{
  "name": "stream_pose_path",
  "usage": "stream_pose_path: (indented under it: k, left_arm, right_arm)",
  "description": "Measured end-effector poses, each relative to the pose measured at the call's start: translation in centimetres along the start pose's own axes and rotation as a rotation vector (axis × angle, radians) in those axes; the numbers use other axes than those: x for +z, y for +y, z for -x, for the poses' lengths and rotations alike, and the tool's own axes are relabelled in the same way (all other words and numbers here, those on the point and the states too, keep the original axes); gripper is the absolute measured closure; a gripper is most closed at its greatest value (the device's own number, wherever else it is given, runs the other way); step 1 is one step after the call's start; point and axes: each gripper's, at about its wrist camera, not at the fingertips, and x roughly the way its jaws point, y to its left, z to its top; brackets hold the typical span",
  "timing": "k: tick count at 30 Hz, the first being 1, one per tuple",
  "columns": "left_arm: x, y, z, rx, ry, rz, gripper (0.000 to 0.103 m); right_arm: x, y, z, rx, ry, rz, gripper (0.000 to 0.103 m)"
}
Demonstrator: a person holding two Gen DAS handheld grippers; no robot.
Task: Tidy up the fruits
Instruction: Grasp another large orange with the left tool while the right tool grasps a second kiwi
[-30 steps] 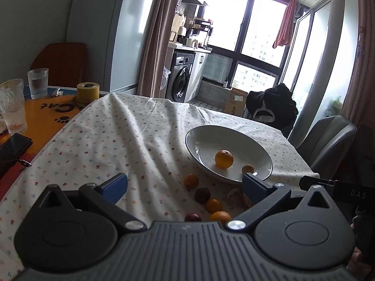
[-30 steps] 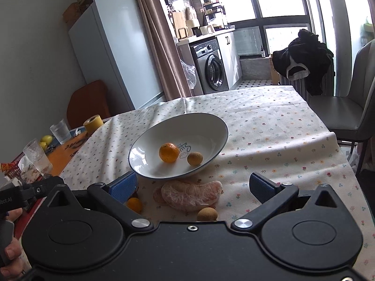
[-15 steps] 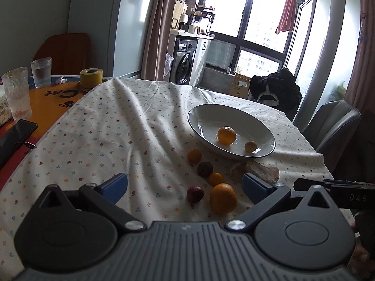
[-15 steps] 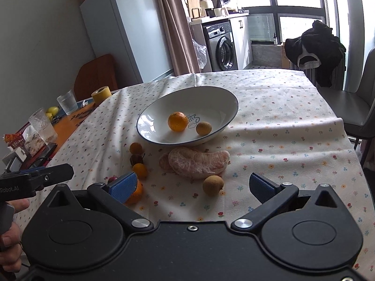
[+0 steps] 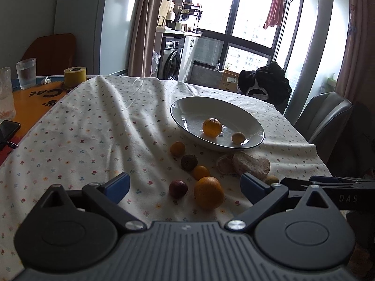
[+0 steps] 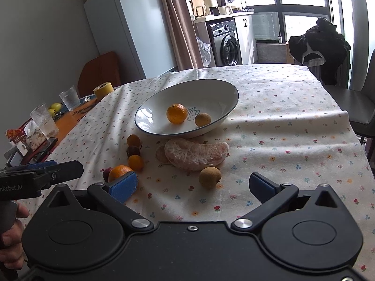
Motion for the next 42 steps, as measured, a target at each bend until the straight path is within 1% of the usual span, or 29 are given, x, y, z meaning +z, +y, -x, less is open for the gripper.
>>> stream_pose_path:
  k: [3,5,7,8,10,13,20,22,24,26,27,31,36,38,40,42]
  left_arm:
    - [-0.1,-0.1,-0.7,-0.006,0.012,0.004,0.010]
    - [-0.2,-0.2,-1.2,-0.009,0.023,0.002,0.013]
    - [-0.3,-0.4,-1.9,-0.014,0.030,-0.004,0.020]
    - [-0.4,-0.6,-2.3,-0.017,0.037,-0.003,0.022]
    - [-0.5,-0.8,-2.9,-0.025,0.048,0.000,0.030]
    - [-0.8,-1.2,-3.7,-0.037,0.069,-0.006,0.038]
    - [-1.2,-1.9,-5.2,-0.063,0.095,-0.005,0.051]
    - [-1.2,-2.1,-5.6,-0.066,0.104,-0.006,0.056]
    - [-1.3,-2.3,-6.0,-0.052,0.112,-0.005,0.057]
    - [-1.5,-2.3,-6.3,-0.046,0.118,-0.004,0.063]
    - [-1.6,-2.1,-6.4,-0.056,0.119,0.007,0.065]
    - [-1.7,-2.1,-5.9,-0.050,0.100,0.016,0.066]
    - [-1.5,-1.9,-5.0,-0.057,0.079,0.018,0.066]
    - [-1.2,-1.6,-4.5,-0.053,0.063,0.025,0.066]
    - [-0.9,-1.2,-4.1,-0.046,0.048,0.031,0.066]
    - [-0.8,-0.8,-3.7,-0.040,0.035,0.044,0.066]
  right_arm:
    - [-0.2,-0.3,-0.6,-0.015,0.012,-0.007,0.003]
    - [-0.3,-0.5,-0.9,-0.019,0.014,-0.004,0.003]
    - [-0.5,-0.7,-1.1,-0.018,0.004,-0.005,0.004]
    - [-0.5,-0.8,-1.3,-0.021,0.002,-0.007,0.005]
    - [-0.5,-1.1,-1.7,-0.023,0.008,-0.012,0.009]
    - [-0.6,-1.5,-2.3,-0.015,0.021,-0.020,0.010]
    - [-1.0,-1.8,-3.4,-0.003,0.047,-0.030,0.019]
    - [-1.1,-1.8,-3.5,-0.001,0.048,-0.031,0.023]
    - [-1.1,-1.8,-3.6,-0.003,0.045,-0.026,0.023]
    - [-1.0,-1.6,-3.7,-0.007,0.045,-0.023,0.025]
    - [-1.0,-1.6,-3.8,-0.009,0.043,-0.019,0.029]
    - [-0.8,-1.1,-4.0,-0.012,0.047,-0.003,0.050]
    - [-0.6,-0.8,-4.3,-0.023,0.050,0.011,0.052]
    - [-0.6,-0.6,-4.6,-0.031,0.051,0.027,0.058]
    - [-0.4,-0.3,-4.8,-0.049,0.053,0.048,0.071]
    - [-0.3,-0.3,-5.0,-0.047,0.056,0.052,0.077]
